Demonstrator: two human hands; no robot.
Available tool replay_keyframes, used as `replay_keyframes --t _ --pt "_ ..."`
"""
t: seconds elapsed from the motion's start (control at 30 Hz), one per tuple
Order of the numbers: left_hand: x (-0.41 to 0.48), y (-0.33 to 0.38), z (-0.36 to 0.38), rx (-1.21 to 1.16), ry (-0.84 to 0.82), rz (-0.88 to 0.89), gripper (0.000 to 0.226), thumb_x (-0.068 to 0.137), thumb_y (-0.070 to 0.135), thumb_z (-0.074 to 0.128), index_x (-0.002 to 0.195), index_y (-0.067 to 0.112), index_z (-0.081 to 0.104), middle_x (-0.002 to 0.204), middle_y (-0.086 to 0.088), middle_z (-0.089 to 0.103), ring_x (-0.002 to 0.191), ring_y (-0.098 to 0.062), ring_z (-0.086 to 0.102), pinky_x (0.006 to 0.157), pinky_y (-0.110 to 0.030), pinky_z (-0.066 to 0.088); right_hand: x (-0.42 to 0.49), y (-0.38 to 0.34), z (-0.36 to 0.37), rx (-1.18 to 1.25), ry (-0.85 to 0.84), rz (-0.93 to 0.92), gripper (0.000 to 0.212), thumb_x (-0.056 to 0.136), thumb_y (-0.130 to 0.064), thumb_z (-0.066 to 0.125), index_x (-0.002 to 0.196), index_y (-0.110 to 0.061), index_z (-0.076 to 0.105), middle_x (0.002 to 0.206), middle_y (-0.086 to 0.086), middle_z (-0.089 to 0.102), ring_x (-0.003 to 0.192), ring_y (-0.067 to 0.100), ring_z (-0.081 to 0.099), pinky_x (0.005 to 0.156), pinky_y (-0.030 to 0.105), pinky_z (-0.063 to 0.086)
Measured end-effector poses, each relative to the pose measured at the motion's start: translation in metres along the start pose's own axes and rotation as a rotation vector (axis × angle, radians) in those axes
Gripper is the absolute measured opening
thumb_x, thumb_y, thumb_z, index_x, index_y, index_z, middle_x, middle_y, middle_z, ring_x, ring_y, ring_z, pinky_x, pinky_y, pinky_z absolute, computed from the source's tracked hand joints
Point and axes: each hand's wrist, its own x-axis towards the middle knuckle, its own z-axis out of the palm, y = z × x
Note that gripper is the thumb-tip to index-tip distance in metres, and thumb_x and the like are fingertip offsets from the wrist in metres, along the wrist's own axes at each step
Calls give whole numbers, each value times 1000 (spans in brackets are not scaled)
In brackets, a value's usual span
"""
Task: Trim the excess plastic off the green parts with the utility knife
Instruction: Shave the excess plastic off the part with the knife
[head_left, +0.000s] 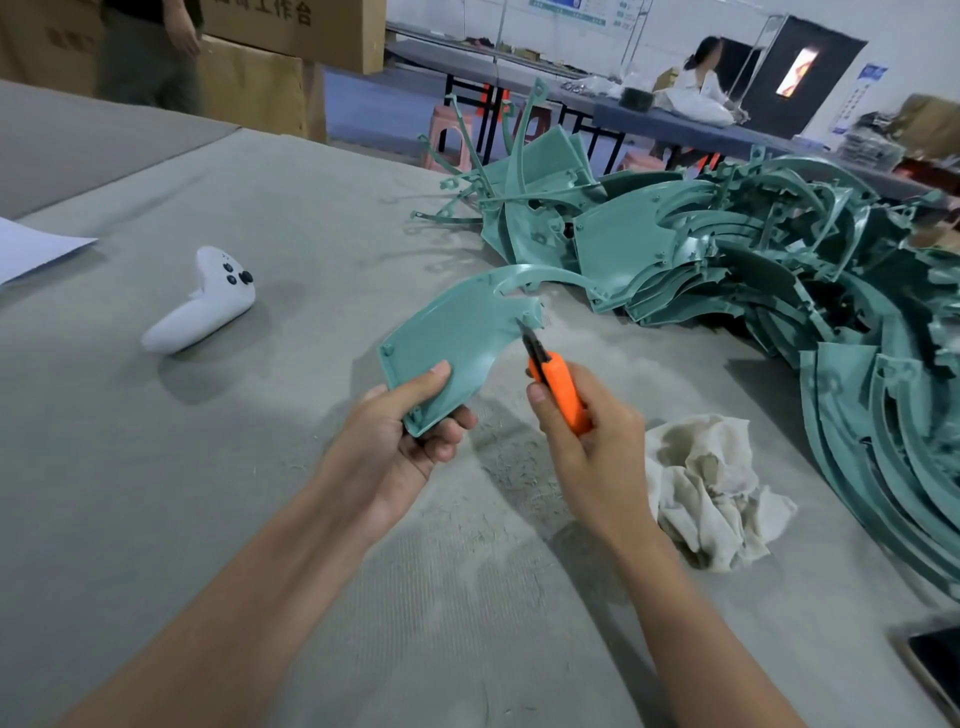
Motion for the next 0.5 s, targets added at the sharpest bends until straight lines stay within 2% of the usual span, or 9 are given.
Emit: replay_keyframes --t 0.07,0.17,0.37,0.5 --pt "1 1 0 -31 24 11 20 90 14 58 75 11 70 53 -8 60 36 -5 51 35 -13 38 -5 -4 6 -6 -63 -49 14 96 -18 62 109 -15 65 68 -19 50 54 1 47 56 10 33" --pt "2 4 -4 -42 63 19 16 92 13 57 79 8 65 51 -8 60 35 -5 51 35 -13 37 -8 -7 9 -8 -131 -108 20 95 -19 63 113 -11 67 77 -20 54 61 1 50 61 9 35" --pt "2 3 -4 43 0 12 11 89 16 58 85 7 62 52 -10 60 35 -6 51 34 -15 37 -2 0 2 2 -49 -13 18 94 -25 61 108 -15 67 61 -18 46 51 4 45 53 10 31" --pt "4 3 -5 30 7 45 12 90 17 58 86 6 62 53 -10 62 36 -6 52 35 -15 37 -3 -4 7 26 -63 -33 16 94 -22 63 106 -14 68 63 -19 47 52 3 45 53 10 31"
